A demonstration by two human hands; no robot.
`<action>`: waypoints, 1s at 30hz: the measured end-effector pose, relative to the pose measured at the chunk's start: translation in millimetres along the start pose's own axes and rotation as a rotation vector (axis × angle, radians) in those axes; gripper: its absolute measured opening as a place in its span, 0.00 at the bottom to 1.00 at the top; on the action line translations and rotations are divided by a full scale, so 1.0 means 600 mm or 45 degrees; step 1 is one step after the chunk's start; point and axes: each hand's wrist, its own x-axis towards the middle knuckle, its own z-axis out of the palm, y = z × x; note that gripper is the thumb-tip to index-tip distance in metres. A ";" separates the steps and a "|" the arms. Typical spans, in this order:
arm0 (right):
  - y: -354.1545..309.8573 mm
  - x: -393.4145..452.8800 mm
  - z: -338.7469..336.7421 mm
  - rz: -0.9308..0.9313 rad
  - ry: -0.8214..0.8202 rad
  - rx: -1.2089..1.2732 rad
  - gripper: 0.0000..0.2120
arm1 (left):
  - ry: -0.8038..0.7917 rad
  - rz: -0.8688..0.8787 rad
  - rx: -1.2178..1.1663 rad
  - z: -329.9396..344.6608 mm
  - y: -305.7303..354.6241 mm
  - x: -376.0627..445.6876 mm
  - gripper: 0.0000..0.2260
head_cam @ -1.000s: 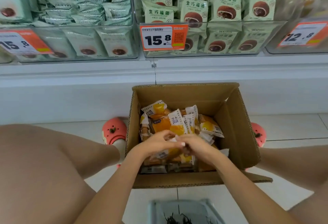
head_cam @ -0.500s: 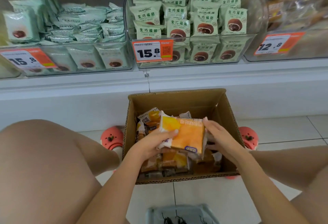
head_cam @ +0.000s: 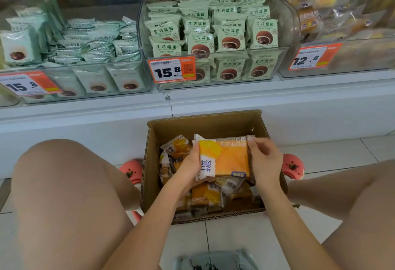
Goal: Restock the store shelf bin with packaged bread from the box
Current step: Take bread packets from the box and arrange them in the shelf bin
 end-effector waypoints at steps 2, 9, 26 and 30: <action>0.002 0.000 0.001 -0.249 0.064 -0.169 0.08 | 0.025 0.085 0.000 0.006 -0.002 -0.003 0.27; 0.007 0.020 -0.008 0.058 0.081 -0.062 0.09 | 0.070 0.241 0.088 0.005 0.000 0.003 0.26; 0.002 0.019 -0.008 -0.240 -0.160 -0.382 0.09 | 0.208 0.258 -0.183 -0.011 0.006 0.009 0.21; -0.023 0.029 -0.017 0.014 -0.273 0.233 0.07 | -0.168 0.206 -0.499 -0.033 0.023 0.010 0.32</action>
